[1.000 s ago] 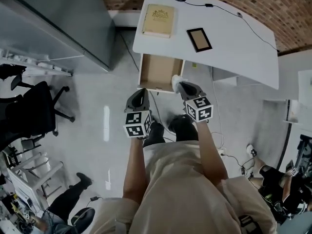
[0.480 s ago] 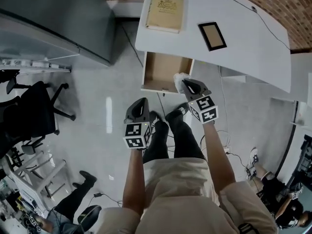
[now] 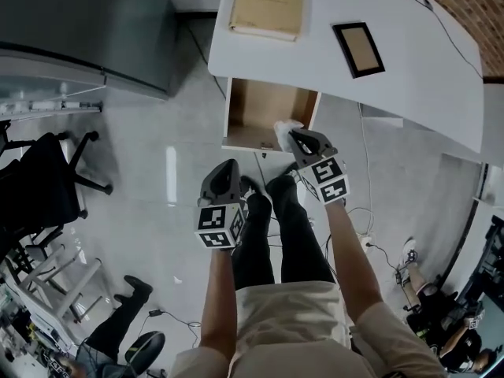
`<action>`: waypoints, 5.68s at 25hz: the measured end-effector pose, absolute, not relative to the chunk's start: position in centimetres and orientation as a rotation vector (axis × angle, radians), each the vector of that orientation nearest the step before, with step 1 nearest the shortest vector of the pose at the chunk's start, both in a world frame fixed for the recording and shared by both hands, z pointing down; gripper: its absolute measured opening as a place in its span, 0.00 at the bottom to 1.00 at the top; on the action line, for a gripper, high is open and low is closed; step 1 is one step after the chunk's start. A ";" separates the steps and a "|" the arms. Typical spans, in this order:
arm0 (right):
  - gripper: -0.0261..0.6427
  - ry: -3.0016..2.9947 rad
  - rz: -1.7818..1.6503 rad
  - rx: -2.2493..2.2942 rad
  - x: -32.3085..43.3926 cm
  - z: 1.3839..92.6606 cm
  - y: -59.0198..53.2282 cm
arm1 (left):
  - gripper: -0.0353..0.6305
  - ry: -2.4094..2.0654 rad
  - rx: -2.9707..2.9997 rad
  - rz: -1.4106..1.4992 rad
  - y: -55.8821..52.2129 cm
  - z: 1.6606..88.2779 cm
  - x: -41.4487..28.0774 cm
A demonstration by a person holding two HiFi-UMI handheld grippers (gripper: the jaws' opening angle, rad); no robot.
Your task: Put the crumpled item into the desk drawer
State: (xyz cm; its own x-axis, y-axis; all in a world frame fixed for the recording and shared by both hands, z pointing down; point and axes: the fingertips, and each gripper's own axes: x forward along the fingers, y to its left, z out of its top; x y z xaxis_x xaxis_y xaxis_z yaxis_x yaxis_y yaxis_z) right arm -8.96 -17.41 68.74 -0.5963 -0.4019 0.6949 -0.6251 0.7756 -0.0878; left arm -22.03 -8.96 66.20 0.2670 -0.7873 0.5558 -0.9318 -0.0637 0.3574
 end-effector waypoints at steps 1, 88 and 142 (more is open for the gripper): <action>0.08 -2.284 0.453 0.773 -9.0 69.6 -17.4 | 0.08 -1.545 1.886 0.287 -9.1 67.0 -21.7; 0.15 -2.201 0.565 0.823 -9.6 64.3 -8.4 | 0.08 -1.495 1.952 0.395 -4.5 61.1 -18.7; 0.08 -2.338 0.717 0.831 -8.6 56.7 -1.6 | 0.08 -1.483 2.065 0.452 0.4 54.2 -18.1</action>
State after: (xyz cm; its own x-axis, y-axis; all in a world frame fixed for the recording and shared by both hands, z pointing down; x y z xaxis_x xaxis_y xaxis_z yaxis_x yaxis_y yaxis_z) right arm -8.63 -1.58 56.70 -0.6566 -0.3906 0.6452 -0.6853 0.6662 -0.2941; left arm -18.11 0.41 54.18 0.3344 -0.7556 0.5632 -0.9413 -0.2385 0.2390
